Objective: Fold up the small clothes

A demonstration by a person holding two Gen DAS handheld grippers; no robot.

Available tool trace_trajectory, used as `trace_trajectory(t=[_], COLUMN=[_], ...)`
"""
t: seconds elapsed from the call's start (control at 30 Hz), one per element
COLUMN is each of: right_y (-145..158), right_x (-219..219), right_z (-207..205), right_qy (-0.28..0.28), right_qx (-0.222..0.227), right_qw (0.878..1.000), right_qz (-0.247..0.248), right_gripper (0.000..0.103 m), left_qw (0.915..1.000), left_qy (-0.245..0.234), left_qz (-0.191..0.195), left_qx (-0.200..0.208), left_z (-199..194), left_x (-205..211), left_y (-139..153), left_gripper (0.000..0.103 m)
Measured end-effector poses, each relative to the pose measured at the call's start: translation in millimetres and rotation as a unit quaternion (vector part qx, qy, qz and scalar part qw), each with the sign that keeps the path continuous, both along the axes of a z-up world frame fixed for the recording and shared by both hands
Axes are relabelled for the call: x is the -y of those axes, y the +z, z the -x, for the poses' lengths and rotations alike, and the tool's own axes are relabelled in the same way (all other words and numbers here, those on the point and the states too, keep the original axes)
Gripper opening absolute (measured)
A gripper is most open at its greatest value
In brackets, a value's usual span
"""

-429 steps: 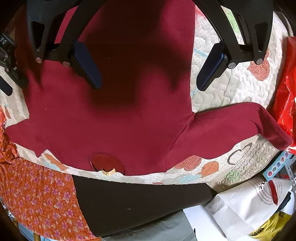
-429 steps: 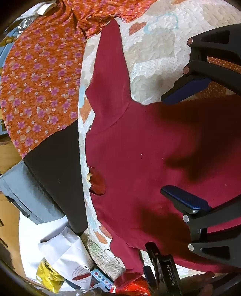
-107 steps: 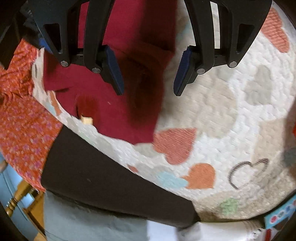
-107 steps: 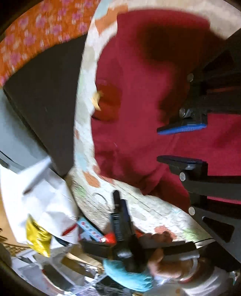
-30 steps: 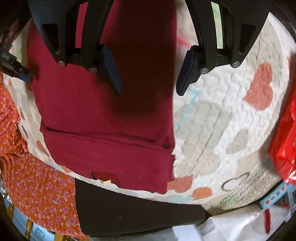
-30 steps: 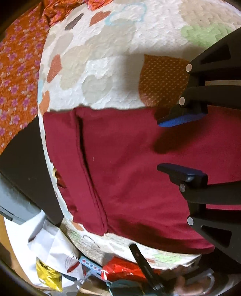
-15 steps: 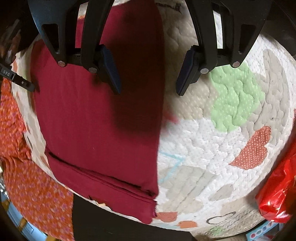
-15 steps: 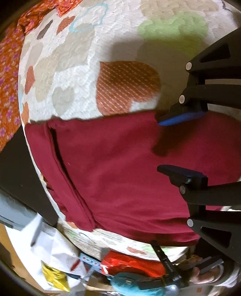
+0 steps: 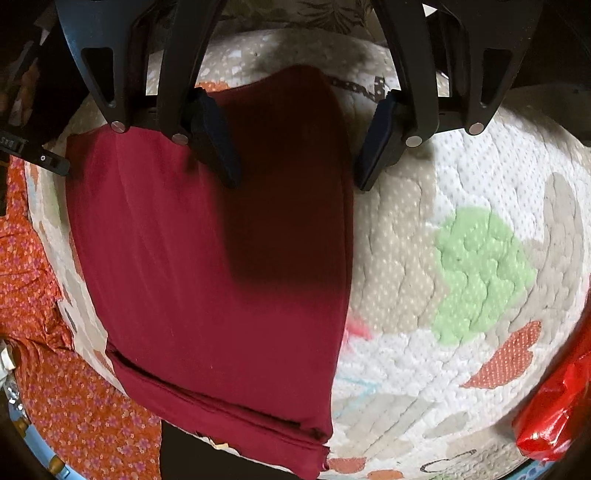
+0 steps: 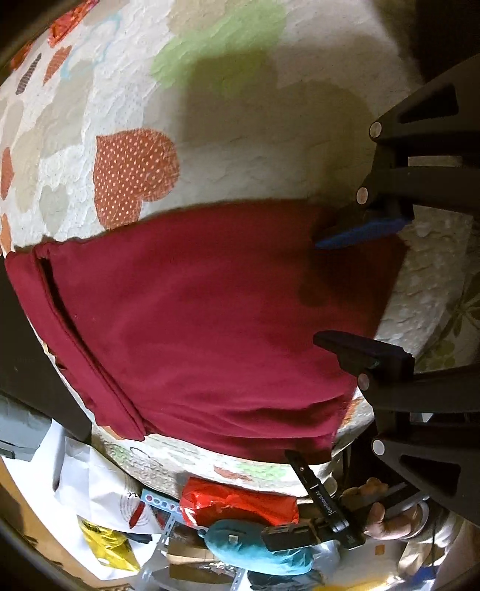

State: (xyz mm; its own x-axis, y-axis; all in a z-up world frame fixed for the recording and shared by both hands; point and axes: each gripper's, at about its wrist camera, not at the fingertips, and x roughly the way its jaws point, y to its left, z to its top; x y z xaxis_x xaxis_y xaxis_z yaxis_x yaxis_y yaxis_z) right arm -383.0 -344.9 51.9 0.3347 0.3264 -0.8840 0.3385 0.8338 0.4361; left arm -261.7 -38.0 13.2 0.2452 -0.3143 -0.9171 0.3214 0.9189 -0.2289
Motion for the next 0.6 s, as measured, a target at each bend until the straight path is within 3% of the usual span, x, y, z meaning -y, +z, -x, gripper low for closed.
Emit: trace_trajectory(t=[0.1,0.23,0.43,0.6], right_y=[0.7,-9.7,11.9,-2.8], right_x=[-2.5,-5.5,8.7,13.1], right_z=[7.4,9.4,17.2,17.9], right_qy=[0.001,0.002,-0.030,-0.044], right_qx=[-0.005,-0.016,0.007,-0.031], right_qw=[1.000,1.000,1.000,0.999], right_qz=[-0.005,-0.025,-0.003,0.000], right_gripper=[0.045,0.046,0.046,0.048], left_qw=[0.9999,0.9999,0.9998,0.9997], left_qy=[-0.006,-0.004,-0.006,-0.006], left_qz=[-0.010,0.001,-0.001,-0.003], left_qx=[0.004,-0.015,-0.021,-0.024], left_z=[2.1,0.5,0.5,-1.0], left_x=[3.4,6.0,7.2,9.1], left_y=[-0.9,-3.8,-4.5,-4.8], left_gripper=[0.067,0.079,0.081,0.082])
